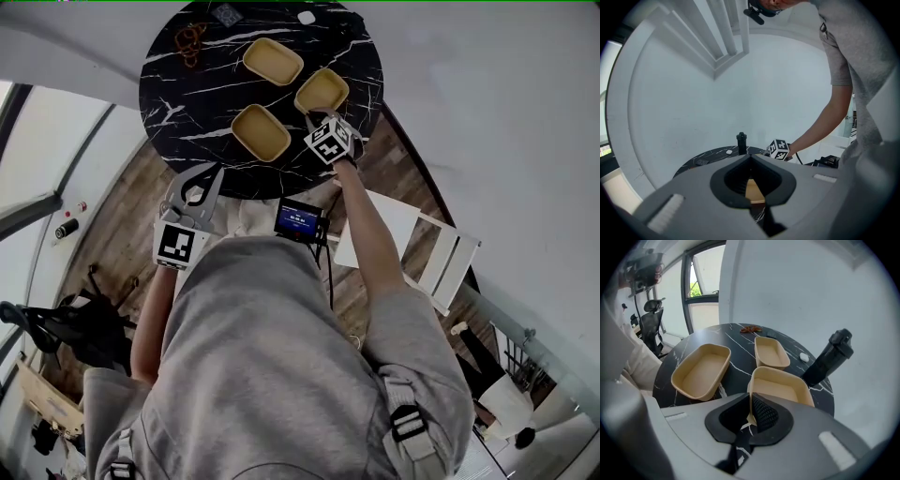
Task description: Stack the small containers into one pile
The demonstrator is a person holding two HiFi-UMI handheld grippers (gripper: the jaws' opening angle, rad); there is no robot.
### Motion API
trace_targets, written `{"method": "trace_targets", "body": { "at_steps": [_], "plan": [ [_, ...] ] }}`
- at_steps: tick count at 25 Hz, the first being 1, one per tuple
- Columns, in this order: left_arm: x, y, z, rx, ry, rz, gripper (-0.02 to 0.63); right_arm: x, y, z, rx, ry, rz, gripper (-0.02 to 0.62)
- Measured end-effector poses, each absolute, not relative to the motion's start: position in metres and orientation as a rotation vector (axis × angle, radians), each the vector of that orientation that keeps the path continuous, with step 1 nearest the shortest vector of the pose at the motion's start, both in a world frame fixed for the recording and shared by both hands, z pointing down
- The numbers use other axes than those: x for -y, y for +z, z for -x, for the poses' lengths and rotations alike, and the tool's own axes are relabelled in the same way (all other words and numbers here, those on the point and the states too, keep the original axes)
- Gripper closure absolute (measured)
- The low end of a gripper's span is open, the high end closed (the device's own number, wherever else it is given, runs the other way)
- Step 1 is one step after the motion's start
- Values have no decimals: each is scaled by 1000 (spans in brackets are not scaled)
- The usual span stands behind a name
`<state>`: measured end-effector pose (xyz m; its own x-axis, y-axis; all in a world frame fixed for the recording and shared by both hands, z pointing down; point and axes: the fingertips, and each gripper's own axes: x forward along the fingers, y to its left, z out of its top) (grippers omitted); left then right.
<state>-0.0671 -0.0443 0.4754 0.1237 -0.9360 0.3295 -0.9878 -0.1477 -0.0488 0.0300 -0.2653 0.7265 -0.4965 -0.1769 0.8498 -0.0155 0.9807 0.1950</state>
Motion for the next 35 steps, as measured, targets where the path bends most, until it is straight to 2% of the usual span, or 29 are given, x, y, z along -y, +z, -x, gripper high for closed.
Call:
{"method": "trace_targets", "body": {
  "at_steps": [6,11,16,20,22,28,35],
  "plan": [
    [65,497,73,1807,368,-2152,605,231,663,-43,2140,-484,10,565],
    [95,524,66,1584,245,-2086,539,161,620,-54,2046,-1031,319,565],
    [122,540,53,1395,106,-2015,504,110,603,-59,2001,-1303,481,565],
    [123,564,43,1358,204,-1987,508,90,599,-59,2022,-1349,503,555],
    [121,576,39,1369,284,-1988,609,86,602,-63,2018,-1349,509,554],
    [112,589,26,1343,270,-1966,608,87,622,-82,2001,-1301,566,563],
    [84,608,39,1399,309,-1928,607,94,662,-77,1865,-1311,901,561]
  ]
}}
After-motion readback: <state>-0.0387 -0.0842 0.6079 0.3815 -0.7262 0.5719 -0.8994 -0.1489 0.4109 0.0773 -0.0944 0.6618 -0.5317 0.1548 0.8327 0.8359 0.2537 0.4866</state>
